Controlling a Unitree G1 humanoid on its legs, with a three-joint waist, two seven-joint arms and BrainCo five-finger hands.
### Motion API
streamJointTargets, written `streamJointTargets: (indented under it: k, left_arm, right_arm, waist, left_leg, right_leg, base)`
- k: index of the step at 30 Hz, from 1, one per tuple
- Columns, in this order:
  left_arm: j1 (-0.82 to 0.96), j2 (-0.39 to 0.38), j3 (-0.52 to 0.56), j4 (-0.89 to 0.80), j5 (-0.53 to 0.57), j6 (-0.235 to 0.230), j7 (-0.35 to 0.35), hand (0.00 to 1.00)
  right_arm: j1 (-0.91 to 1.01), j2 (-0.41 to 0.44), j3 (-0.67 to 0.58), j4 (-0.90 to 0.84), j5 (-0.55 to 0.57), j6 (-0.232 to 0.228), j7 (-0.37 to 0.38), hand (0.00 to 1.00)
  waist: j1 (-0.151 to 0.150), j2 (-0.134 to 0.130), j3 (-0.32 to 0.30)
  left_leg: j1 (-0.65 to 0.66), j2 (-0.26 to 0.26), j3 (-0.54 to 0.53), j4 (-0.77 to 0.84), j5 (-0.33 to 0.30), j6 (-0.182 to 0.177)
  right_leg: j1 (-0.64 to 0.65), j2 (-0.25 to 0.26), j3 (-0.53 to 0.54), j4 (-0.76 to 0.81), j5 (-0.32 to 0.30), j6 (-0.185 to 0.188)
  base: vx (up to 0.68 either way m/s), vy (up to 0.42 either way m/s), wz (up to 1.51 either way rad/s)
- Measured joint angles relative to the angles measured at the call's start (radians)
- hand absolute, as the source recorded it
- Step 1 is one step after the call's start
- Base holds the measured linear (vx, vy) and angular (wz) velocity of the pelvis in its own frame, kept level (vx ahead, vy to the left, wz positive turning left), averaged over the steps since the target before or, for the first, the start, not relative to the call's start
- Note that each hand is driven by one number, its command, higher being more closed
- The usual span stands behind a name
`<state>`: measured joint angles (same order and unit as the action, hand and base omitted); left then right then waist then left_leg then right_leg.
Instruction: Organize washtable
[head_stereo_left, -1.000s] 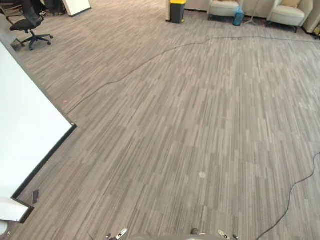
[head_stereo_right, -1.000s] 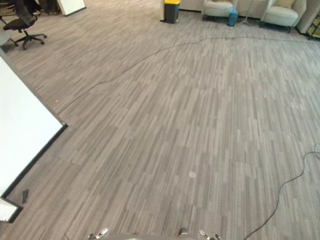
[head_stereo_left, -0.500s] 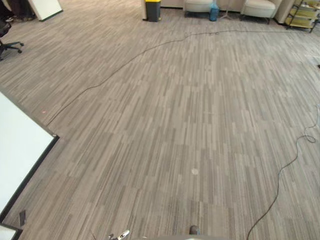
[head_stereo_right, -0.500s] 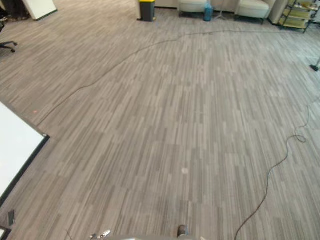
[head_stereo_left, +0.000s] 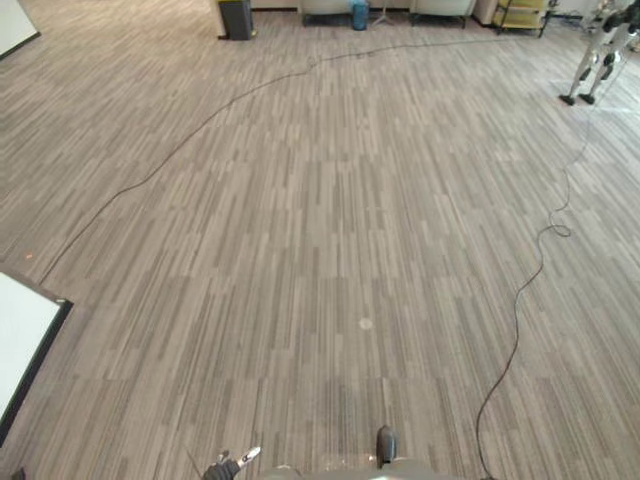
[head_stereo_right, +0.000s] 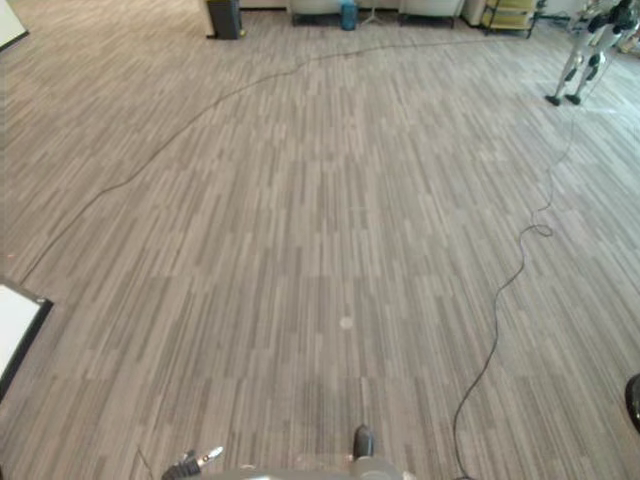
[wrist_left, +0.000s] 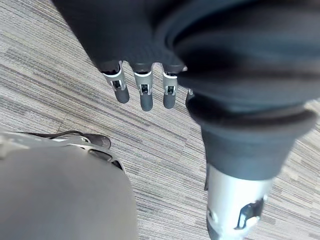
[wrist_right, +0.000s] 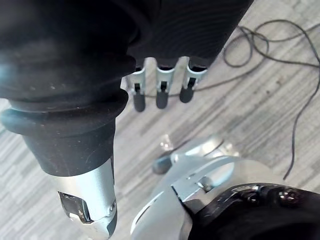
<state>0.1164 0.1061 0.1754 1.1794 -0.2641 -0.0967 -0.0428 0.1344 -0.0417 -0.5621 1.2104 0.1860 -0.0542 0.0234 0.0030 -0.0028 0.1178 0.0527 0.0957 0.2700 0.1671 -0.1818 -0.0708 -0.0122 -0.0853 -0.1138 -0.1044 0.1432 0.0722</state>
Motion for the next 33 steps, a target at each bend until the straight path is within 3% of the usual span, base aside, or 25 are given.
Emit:
streamJointTargets:
  k: [2,5,9,13,19,20,33]
  left_arm:
    - [-0.003,-0.015,0.036,0.001,-0.001,-0.001,0.001,0.0]
    - [0.006,-0.033,0.075,0.001,-0.003,-0.002,0.002,0.0]
    - [0.02,-0.037,0.093,0.008,0.003,0.0,0.001,0.0]
    - [0.019,-0.038,0.092,0.008,0.031,0.0,0.0,0.0]
    - [0.019,-0.031,0.093,0.014,0.042,0.002,-0.023,0.0]
    - [0.017,-0.021,0.094,0.029,0.078,0.001,-0.019,0.0]
    - [0.017,-0.021,0.092,0.029,0.078,-0.001,-0.018,0.0]
  right_arm:
    - [-0.004,-0.01,-0.022,0.0,0.0,0.0,0.0,0.0]
    - [-0.015,-0.017,-0.031,-0.001,-0.001,0.0,0.0,0.0]
    - [-0.012,-0.002,-0.064,-0.009,0.001,0.001,0.002,0.0]
    - [0.0,0.0,-0.064,-0.008,0.0,0.008,0.002,0.0]
    - [-0.01,-0.001,-0.065,-0.002,0.0,0.015,0.003,0.0]
    - [-0.016,0.002,-0.058,0.022,0.0,0.018,0.002,0.0]
    - [-0.016,0.002,-0.045,0.022,0.0,0.016,0.001,0.0]
  waist:
    - [0.003,0.008,0.006]
    - [0.013,0.016,0.013]
    - [0.008,0.013,0.006]
    - [-0.001,0.026,-0.003]
    - [-0.004,0.018,-0.004]
    - [-0.017,0.008,-0.008]
    - [-0.017,0.008,-0.009]
  left_leg:
    - [-0.004,-0.007,-0.078,0.008,0.0,0.0]
    - [0.017,-0.008,-0.082,-0.017,0.001,0.0]
    - [0.055,-0.013,-0.098,-0.083,0.024,0.0]
    - [0.06,-0.024,-0.136,-0.116,0.047,0.005]
    - [0.085,-0.025,-0.132,-0.132,0.049,0.005]
    - [0.098,-0.024,-0.127,-0.133,0.049,0.004]
    - [0.099,-0.024,-0.13,-0.133,0.049,0.004]
  right_leg:
    - [0.01,0.0,-0.023,0.001,-0.004,0.002]
    - [0.03,-0.002,-0.044,0.001,-0.001,0.004]
    - [0.044,-0.007,-0.058,0.0,-0.006,0.004]
    - [0.05,-0.01,-0.084,0.0,-0.012,0.005]
    - [0.058,-0.007,-0.078,0.0,-0.012,0.004]
    - [0.061,-0.004,-0.071,-0.001,-0.012,0.004]
    - [0.061,-0.004,-0.074,-0.001,-0.012,0.004]
  base:
    - [-0.01,-0.044,0.29]
    - [-0.02,-0.02,0.16]
    - [-0.01,-0.015,0.11]
    - [0.04,0.009,0.25]
    - [0.03,0.015,-0.03]
    - [0.0,0.0,0.0]
    - [0.0,0.0,0.0]
